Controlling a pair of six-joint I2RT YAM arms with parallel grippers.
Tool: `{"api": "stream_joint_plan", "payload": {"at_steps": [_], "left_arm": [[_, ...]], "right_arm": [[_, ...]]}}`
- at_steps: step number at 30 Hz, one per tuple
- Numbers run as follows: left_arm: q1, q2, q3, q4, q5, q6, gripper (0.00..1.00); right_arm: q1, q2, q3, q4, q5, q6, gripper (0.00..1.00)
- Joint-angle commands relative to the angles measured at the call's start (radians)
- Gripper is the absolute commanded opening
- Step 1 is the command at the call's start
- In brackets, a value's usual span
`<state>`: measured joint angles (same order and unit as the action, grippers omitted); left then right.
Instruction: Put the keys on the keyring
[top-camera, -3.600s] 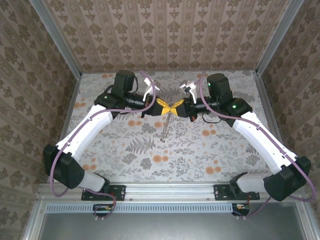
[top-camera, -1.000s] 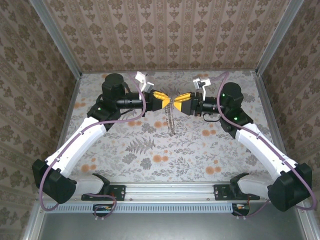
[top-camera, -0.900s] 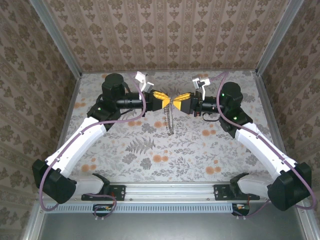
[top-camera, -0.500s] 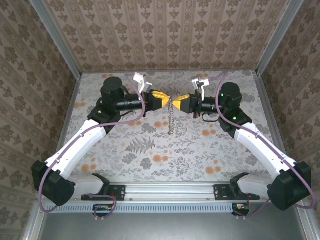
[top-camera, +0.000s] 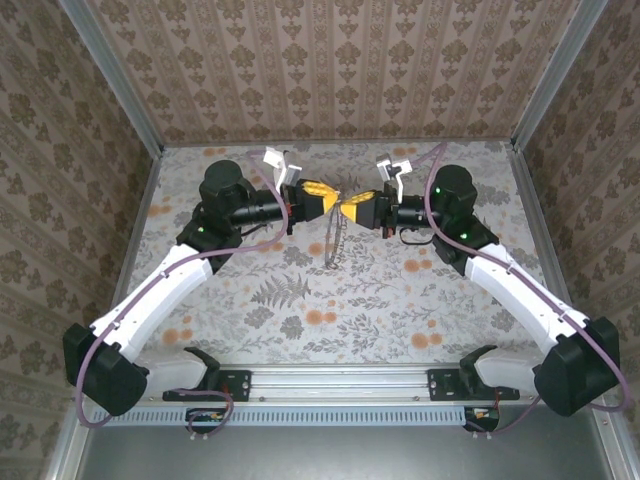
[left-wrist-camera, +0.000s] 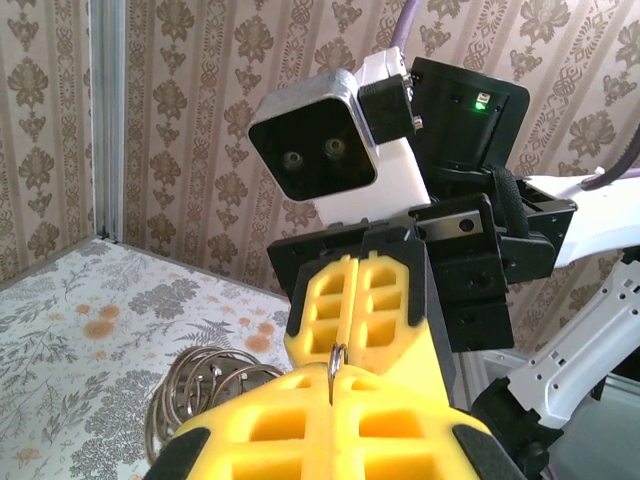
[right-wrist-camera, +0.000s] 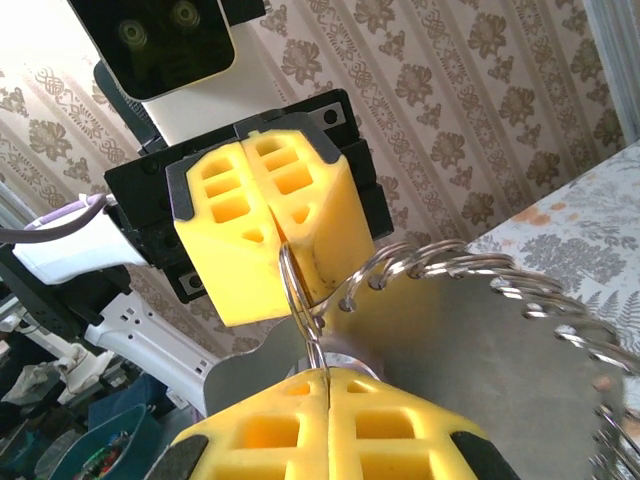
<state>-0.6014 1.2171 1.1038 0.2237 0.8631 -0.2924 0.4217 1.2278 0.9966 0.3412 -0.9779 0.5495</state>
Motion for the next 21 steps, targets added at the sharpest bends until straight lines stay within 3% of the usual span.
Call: {"api": "stream_joint_plan", "payload": {"at_steps": [1, 10, 11, 13, 14, 21], "left_arm": [[0.001, -0.024, 0.005, 0.126, -0.040, -0.035, 0.00], [-0.007, -0.032, -0.014, 0.128, -0.060, -0.043, 0.00], [-0.008, -0.034, -0.017, 0.131, -0.066, -0.045, 0.00], [-0.007, -0.038, -0.023, 0.132, -0.082, -0.049, 0.00], [-0.007, -0.040, -0.025, 0.131, -0.090, -0.053, 0.00], [-0.008, -0.050, -0.059, 0.167, -0.151, -0.100, 0.00]], "right_arm": [[0.040, 0.029, 0.041, -0.007, -0.054, -0.020, 0.00], [0.055, 0.034, 0.061, -0.043, -0.010, -0.046, 0.00], [0.047, 0.023, 0.051, -0.049, -0.001, -0.047, 0.03], [0.027, -0.012, 0.027, -0.058, 0.016, -0.047, 0.23], [0.016, -0.031, 0.011, -0.061, 0.023, -0.046, 0.26], [-0.030, -0.143, -0.038, -0.039, 0.094, -0.006, 0.27]]}}
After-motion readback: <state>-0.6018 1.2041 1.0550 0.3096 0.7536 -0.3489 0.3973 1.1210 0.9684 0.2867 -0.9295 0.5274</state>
